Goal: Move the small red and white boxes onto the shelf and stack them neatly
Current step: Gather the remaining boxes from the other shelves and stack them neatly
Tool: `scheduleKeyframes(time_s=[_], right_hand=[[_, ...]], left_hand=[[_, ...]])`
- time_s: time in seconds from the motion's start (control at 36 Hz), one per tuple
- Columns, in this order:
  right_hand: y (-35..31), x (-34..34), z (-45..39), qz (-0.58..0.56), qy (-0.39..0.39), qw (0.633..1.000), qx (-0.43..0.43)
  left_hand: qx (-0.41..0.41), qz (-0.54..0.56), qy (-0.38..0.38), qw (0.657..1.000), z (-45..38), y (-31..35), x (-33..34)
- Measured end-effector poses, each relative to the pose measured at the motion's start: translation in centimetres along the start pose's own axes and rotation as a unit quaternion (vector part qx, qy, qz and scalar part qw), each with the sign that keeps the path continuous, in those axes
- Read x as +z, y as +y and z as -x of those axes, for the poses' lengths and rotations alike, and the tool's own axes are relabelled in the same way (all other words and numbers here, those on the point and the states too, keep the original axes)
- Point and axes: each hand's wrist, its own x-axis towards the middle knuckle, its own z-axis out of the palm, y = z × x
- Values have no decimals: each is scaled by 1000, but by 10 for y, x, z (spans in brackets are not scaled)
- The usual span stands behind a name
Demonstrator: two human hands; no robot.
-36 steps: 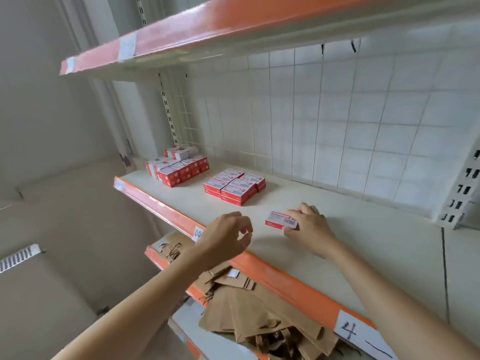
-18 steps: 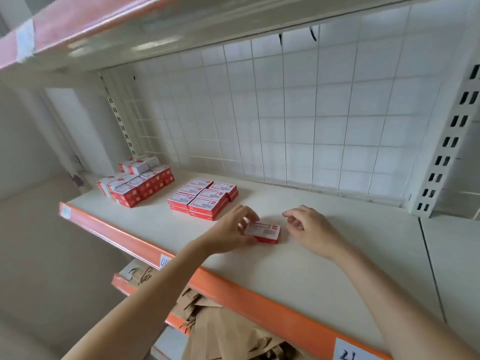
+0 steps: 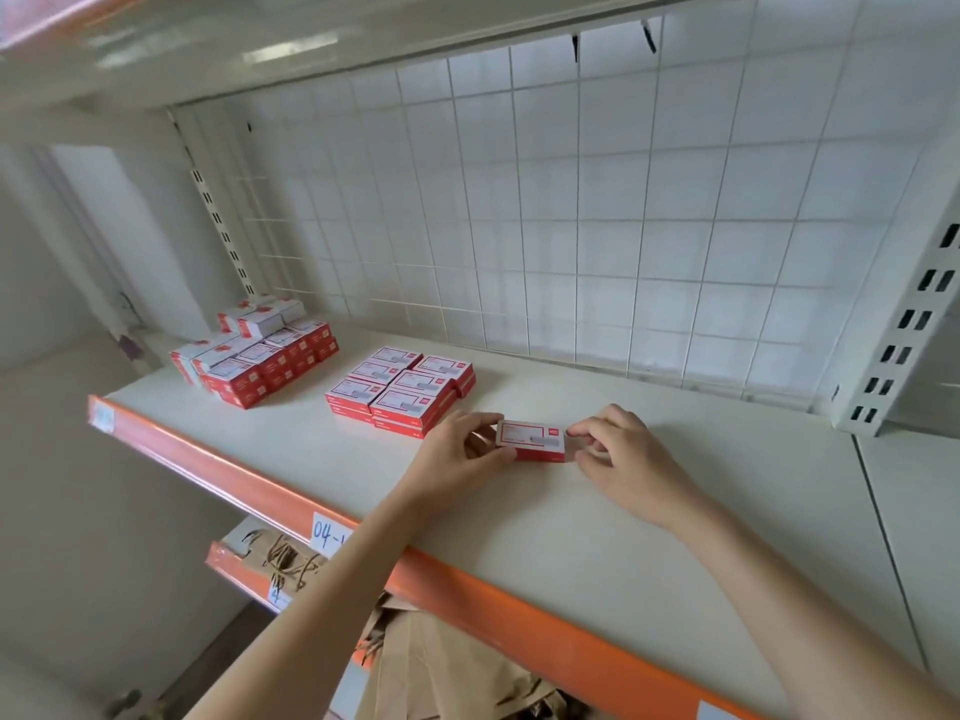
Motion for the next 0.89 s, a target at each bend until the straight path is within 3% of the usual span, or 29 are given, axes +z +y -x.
scheduleKeyframes(time_s=[0.31, 0.42, 0.53, 0.67, 0.78, 0.89], right_hand=[[0, 2, -1, 14, -1, 1000, -1], [0, 2, -1, 24, -5, 1000, 2], [-3, 3, 1, 1, 10, 1000, 7], [-11, 3, 1, 23, -12, 1000, -1], [-20, 6, -7, 61, -40, 997, -5], [-36, 11, -20, 57, -63, 996, -15]], left_hand=[[17, -56, 18, 998, 2, 2, 2], [3, -62, 67, 996, 0, 0, 4], [32, -155, 93, 983, 1, -4, 7], [44, -260, 57, 963, 3, 0, 5], [59, -276, 8, 959, 5, 4, -7], [101, -264, -91, 955, 8, 5, -31]])
